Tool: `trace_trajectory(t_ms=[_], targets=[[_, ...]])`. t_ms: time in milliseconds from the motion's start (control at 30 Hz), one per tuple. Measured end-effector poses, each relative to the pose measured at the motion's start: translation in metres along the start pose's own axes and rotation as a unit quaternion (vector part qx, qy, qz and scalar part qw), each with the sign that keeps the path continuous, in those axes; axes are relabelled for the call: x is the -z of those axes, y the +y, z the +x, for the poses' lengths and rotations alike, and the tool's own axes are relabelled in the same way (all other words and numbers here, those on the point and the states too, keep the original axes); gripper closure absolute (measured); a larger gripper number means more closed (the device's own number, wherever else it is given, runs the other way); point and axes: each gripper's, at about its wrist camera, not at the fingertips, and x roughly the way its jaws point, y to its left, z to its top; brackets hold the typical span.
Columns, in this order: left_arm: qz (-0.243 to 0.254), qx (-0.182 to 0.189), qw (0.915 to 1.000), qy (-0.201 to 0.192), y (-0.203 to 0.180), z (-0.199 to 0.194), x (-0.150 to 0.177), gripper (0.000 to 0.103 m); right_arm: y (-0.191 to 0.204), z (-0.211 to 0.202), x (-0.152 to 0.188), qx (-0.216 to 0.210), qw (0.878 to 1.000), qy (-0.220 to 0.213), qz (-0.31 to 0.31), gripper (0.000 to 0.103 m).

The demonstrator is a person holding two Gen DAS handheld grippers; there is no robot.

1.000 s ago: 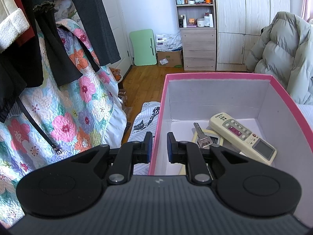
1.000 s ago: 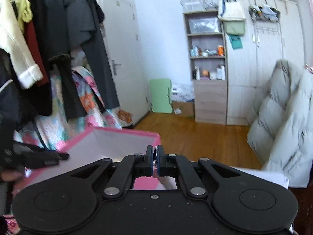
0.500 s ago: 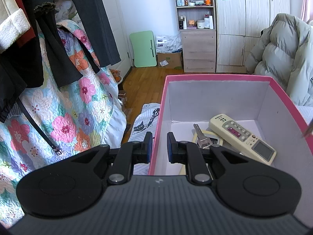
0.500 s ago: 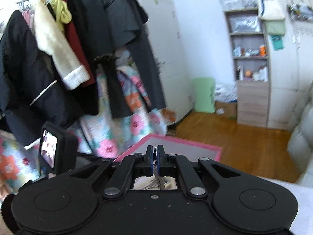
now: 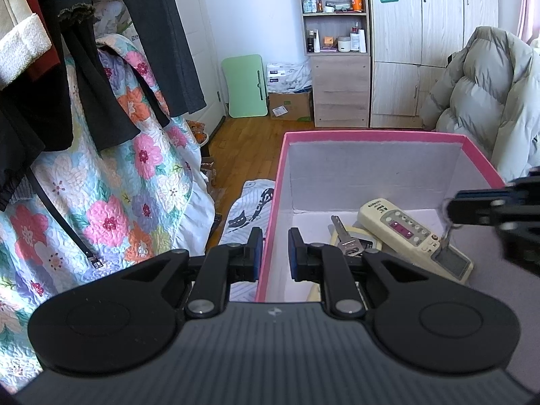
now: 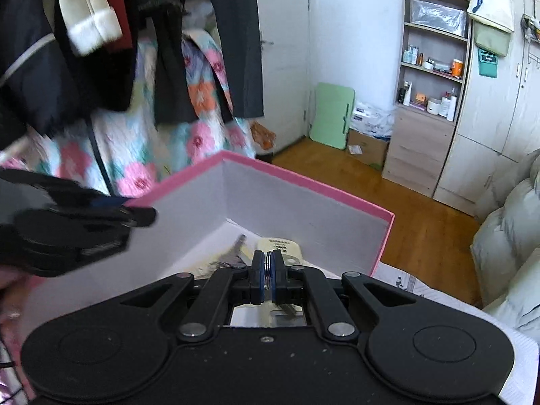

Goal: Organize rigid objects
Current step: 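Carry the silver keys into the pink box and open the right tool, then lower the pink box onto the bed with the left tool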

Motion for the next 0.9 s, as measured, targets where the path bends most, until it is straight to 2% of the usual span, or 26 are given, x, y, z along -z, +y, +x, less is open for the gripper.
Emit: trace_trajectory(t_ms=[133,233,267,300,500,567,600,733,900], targets=[[-0.003,0.003,1.0000,-0.001,0.002,0.001,0.002,0.088,0.003,0.023,-0.004,0.029,0.999,0.013,-0.028,0.098],[-0.004,0.003,1.0000,-0.001,0.002,0.001,0.002,0.088,-0.003,0.022,-0.010,-0.012,1.000,0.012,0.000,0.096],[-0.003,0.003,1.0000,0.000,0.002,0.001,0.002,0.088,-0.007,0.018,-0.011,-0.020,1.000,0.006,0.015,0.087],[-0.001,0.003,1.0000,-0.001,0.002,0.001,0.002,0.088,-0.010,0.013,-0.010,-0.022,0.999,0.001,0.028,0.078],[0.000,0.003,1.0000,-0.001,0.002,0.002,0.005,0.088,-0.022,-0.044,0.011,0.006,0.995,-0.052,0.088,0.078],[0.000,0.003,1.0000,-0.001,0.002,0.001,0.005,0.088,-0.019,-0.080,0.022,0.036,0.988,-0.101,0.115,0.077],[0.000,0.003,1.0000,-0.001,0.002,0.001,0.005,0.088,-0.017,-0.095,0.027,0.042,0.986,-0.112,0.118,0.076],[0.002,0.001,1.0000,0.000,0.001,0.002,0.005,0.088,-0.019,-0.126,0.045,0.045,0.983,-0.106,0.141,0.075],[-0.002,0.006,0.9999,-0.011,0.001,-0.001,0.006,0.088,-0.026,-0.134,0.060,0.026,0.981,-0.095,0.168,0.074]])
